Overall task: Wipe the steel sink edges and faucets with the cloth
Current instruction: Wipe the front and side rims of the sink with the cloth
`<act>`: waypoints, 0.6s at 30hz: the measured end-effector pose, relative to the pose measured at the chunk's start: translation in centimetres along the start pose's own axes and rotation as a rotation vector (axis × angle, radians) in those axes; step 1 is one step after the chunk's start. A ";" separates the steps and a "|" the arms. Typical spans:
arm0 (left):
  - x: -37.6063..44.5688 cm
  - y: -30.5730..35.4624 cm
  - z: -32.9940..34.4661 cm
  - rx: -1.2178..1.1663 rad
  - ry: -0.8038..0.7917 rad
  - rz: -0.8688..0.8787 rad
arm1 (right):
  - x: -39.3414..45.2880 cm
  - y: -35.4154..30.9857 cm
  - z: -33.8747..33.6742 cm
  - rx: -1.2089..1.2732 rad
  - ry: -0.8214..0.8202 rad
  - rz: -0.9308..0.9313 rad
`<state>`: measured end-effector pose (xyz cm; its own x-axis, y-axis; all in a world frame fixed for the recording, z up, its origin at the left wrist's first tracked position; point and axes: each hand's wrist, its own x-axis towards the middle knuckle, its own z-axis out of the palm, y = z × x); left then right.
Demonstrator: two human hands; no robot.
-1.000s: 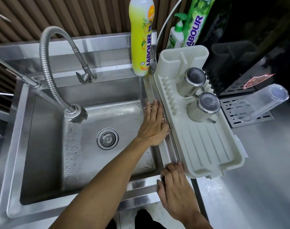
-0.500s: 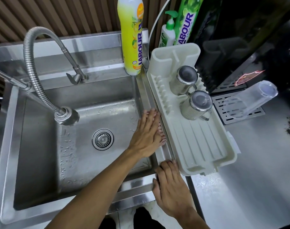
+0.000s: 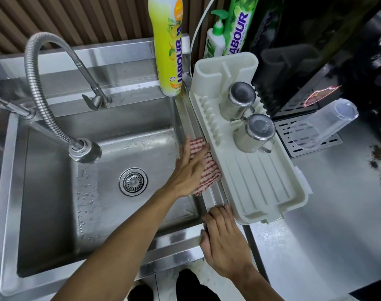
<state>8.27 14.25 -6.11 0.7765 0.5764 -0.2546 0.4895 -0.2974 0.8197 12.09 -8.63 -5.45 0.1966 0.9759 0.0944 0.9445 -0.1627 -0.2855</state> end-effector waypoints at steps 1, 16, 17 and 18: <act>0.1 0.0 -0.4 -0.131 0.007 -0.015 | 0.1 0.0 0.0 0.001 0.002 -0.001; 0.6 -0.9 -3.6 -0.594 0.049 -0.101 | 11.9 -1.2 -2.1 0.185 0.006 0.118; 0.7 -0.7 -3.9 -0.694 0.072 -0.152 | 13.0 -0.9 -1.9 0.191 -0.054 0.117; 0.8 -0.5 -4.3 -0.795 0.107 -0.194 | 13.9 -0.6 -1.4 0.197 -0.114 0.120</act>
<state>6.89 18.13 -4.51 0.6452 0.6436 -0.4117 0.1529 0.4193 0.8949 14.63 4.78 -2.66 0.2625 0.9633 -0.0559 0.8448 -0.2574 -0.4692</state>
